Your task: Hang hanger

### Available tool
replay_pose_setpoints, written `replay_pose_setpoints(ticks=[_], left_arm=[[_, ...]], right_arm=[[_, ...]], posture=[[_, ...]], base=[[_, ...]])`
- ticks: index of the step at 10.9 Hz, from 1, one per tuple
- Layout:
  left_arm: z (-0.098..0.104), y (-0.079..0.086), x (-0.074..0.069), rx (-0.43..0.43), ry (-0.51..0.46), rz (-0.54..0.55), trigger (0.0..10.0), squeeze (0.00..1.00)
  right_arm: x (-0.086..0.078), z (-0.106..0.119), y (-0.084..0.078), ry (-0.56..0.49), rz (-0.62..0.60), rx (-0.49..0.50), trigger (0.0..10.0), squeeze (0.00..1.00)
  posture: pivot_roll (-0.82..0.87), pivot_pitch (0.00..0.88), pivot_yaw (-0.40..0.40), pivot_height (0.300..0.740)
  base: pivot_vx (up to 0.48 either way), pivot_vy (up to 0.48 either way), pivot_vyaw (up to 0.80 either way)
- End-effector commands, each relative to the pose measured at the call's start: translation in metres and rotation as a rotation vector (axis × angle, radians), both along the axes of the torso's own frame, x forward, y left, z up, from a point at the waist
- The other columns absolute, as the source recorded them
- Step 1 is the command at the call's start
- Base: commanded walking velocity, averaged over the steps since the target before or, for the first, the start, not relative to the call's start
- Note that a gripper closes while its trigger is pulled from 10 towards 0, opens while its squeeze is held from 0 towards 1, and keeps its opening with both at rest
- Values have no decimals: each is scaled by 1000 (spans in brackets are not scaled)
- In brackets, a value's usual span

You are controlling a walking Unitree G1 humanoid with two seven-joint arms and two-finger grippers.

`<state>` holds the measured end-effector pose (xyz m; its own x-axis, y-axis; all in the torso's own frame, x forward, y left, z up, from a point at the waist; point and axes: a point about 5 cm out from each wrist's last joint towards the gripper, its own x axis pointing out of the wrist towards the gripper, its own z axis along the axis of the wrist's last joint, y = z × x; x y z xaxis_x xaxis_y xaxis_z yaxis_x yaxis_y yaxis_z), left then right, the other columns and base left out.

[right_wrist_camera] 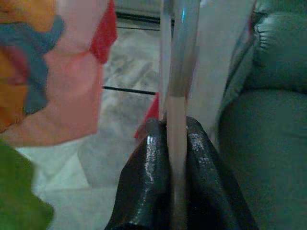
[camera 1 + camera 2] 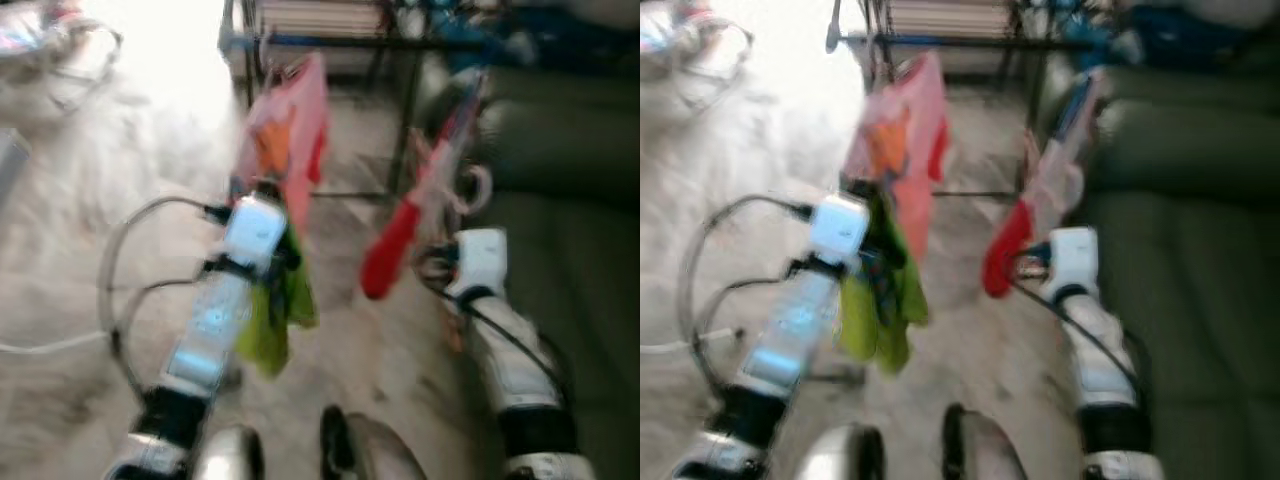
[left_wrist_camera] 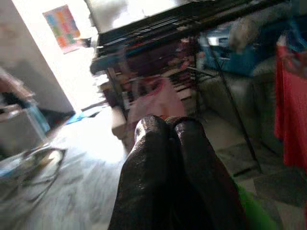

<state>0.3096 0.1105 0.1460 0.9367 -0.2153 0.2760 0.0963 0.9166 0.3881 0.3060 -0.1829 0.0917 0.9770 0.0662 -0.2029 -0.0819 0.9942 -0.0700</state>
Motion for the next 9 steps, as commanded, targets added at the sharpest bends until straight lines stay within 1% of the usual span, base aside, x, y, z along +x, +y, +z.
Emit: replay_pose_setpoints(ticks=[1,3,5,6,7,8,9], left_arm=[[4,-5,-1,-3,-16,-15,10000,0],[4,-5,0,-6,-17,-15,10000,0],[4,-3,0,-26,-12,-10,10000,0],[3,-4,1,-33,2,-34,10000,0],[7,-6,5,-50,3,-59,10000,0],[13,-3,13,-46,-18,-29,10000,0],[15,2,20,-55,-20,30,10000,0]], right_arm=[[0,2,-3,-9,-11,5,10000,0],[1,1,-3,7,-23,9,10000,0],[1,0,-4,19,-21,9,10000,0],[2,1,-4,15,-24,11,10000,0],[3,2,-3,13,-24,12,10000,0],[4,3,-3,9,-25,9,10000,0],[3,2,-4,7,-25,5,10000,0]], posture=[[-102,166,-37,740],[-102,166,-37,740],[-103,171,-39,740],[-106,170,-38,740],[-106,170,-38,740],[-112,173,-41,740],[-115,171,-42,740]], base=[[-251,0,0],[0,0,0],[0,0,-800],[0,0,-800],[0,0,-800],[0,0,-800],[0,0,-800]])
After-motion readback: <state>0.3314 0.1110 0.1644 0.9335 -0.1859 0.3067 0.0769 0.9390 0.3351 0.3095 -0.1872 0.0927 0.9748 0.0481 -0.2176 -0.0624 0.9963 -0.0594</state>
